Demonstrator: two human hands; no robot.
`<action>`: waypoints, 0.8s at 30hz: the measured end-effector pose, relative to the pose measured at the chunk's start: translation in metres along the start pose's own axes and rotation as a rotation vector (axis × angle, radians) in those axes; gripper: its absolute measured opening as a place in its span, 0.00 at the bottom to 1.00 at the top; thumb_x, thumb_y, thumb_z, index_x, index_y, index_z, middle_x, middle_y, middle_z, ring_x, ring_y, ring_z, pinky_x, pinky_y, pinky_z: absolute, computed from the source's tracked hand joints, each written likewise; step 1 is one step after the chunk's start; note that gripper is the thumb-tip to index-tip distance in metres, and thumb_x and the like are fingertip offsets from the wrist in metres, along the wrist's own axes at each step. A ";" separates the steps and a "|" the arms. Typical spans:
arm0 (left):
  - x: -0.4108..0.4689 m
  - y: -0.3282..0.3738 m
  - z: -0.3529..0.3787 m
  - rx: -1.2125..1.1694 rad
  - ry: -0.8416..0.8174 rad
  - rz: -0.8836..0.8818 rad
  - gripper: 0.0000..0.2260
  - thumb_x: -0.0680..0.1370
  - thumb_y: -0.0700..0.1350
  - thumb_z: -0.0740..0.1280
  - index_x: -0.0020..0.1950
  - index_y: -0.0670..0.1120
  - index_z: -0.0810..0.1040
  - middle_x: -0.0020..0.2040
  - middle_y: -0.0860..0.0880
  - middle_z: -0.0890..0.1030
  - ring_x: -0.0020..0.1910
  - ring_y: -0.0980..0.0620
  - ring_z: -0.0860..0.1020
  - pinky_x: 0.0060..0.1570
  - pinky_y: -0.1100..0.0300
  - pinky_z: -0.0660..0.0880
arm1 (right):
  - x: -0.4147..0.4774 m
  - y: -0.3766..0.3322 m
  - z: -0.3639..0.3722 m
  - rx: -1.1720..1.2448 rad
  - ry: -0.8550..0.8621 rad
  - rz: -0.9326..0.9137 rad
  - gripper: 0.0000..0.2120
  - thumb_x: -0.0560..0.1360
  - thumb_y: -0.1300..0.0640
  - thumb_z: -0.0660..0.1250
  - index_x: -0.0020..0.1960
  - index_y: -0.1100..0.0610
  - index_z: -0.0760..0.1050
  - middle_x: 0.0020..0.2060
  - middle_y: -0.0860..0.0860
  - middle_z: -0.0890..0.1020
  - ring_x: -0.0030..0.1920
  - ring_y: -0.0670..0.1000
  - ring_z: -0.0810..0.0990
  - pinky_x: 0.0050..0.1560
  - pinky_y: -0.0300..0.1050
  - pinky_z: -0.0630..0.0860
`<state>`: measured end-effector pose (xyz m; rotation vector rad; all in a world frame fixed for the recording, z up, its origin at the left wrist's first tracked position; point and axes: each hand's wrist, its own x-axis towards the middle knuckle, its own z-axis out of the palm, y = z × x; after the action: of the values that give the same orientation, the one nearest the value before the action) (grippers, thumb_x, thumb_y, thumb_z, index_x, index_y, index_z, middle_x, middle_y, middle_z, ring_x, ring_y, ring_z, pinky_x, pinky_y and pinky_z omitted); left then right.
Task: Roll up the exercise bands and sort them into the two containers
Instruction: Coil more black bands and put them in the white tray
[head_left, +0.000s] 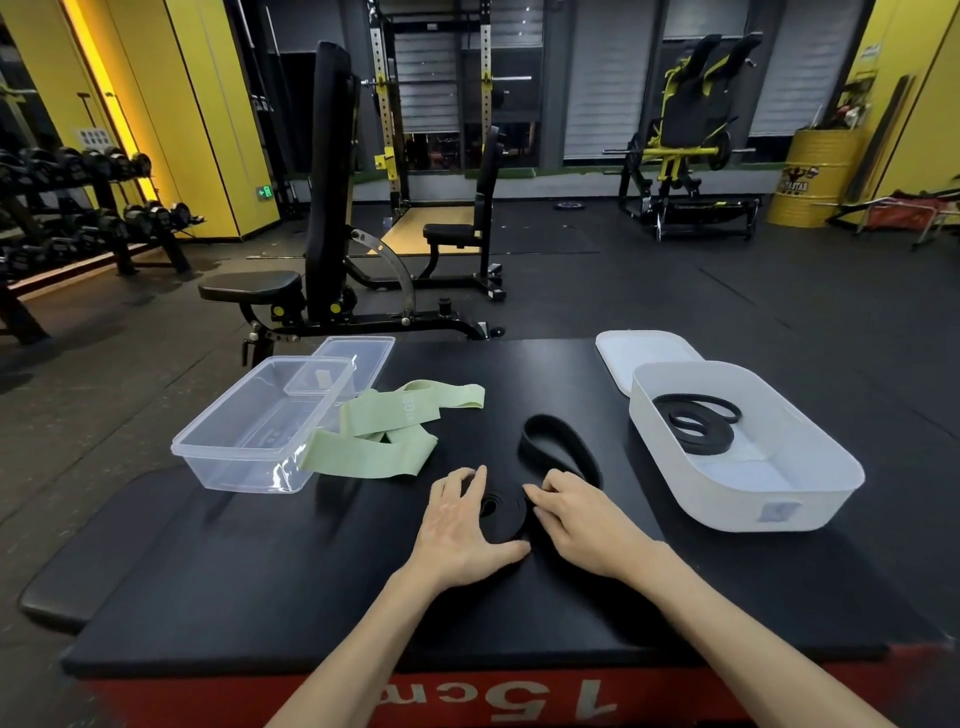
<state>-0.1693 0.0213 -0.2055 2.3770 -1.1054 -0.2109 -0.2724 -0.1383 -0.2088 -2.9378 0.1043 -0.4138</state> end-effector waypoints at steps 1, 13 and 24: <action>0.002 -0.003 -0.005 -0.010 -0.066 0.033 0.47 0.68 0.60 0.72 0.78 0.48 0.50 0.76 0.52 0.52 0.75 0.51 0.49 0.73 0.60 0.52 | 0.000 0.001 0.000 0.005 -0.009 0.004 0.14 0.79 0.56 0.56 0.59 0.60 0.74 0.43 0.53 0.72 0.43 0.53 0.72 0.48 0.48 0.72; -0.001 -0.025 -0.010 -0.048 -0.040 0.217 0.39 0.72 0.62 0.68 0.77 0.49 0.57 0.74 0.60 0.58 0.72 0.62 0.54 0.73 0.62 0.55 | -0.007 0.020 -0.005 -0.081 0.020 -0.012 0.18 0.77 0.54 0.58 0.66 0.54 0.72 0.40 0.51 0.74 0.40 0.53 0.73 0.43 0.48 0.74; -0.007 0.001 0.017 0.124 0.215 0.005 0.42 0.68 0.72 0.59 0.76 0.51 0.59 0.69 0.52 0.62 0.65 0.51 0.61 0.68 0.59 0.60 | -0.004 0.006 0.004 0.012 0.108 0.148 0.08 0.77 0.54 0.63 0.50 0.57 0.77 0.39 0.51 0.75 0.42 0.53 0.76 0.41 0.44 0.72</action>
<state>-0.1806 0.0194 -0.2202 2.4366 -1.0481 0.1160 -0.2752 -0.1435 -0.2143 -2.8708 0.3291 -0.5471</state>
